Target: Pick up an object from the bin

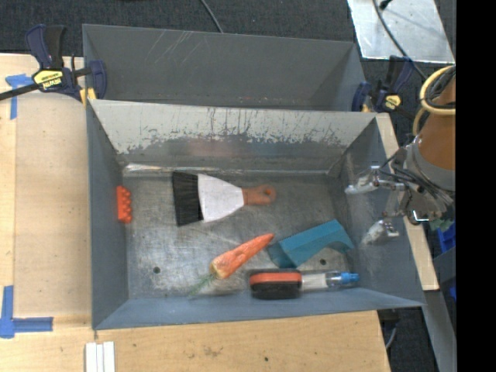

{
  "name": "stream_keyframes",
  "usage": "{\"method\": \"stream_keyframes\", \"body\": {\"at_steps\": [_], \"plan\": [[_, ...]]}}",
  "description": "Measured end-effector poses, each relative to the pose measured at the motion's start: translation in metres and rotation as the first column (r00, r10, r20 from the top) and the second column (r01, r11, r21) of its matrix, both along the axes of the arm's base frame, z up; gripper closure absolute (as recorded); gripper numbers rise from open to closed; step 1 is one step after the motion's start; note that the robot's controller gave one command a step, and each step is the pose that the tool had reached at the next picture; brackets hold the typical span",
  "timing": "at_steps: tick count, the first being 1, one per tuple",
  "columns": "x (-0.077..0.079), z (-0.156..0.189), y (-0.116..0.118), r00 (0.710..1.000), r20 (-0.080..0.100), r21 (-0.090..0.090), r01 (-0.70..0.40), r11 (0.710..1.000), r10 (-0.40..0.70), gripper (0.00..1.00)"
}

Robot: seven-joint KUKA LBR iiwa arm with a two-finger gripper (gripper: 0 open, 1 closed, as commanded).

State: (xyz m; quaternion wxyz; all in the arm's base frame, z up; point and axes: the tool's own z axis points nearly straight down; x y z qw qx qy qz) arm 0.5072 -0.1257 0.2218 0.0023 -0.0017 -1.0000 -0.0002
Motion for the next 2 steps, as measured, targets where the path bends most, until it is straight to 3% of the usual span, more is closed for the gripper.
{"method": "stream_keyframes", "body": {"at_steps": [1,2], "plan": [[0.002,0.004,0.001,1.0,0.008,-0.002,-0.002,1.0,0.002,0.0],[0.015,-0.035,-0.002,0.999,0.017,-0.004,-0.048,0.999,0.048,0.0]]}}
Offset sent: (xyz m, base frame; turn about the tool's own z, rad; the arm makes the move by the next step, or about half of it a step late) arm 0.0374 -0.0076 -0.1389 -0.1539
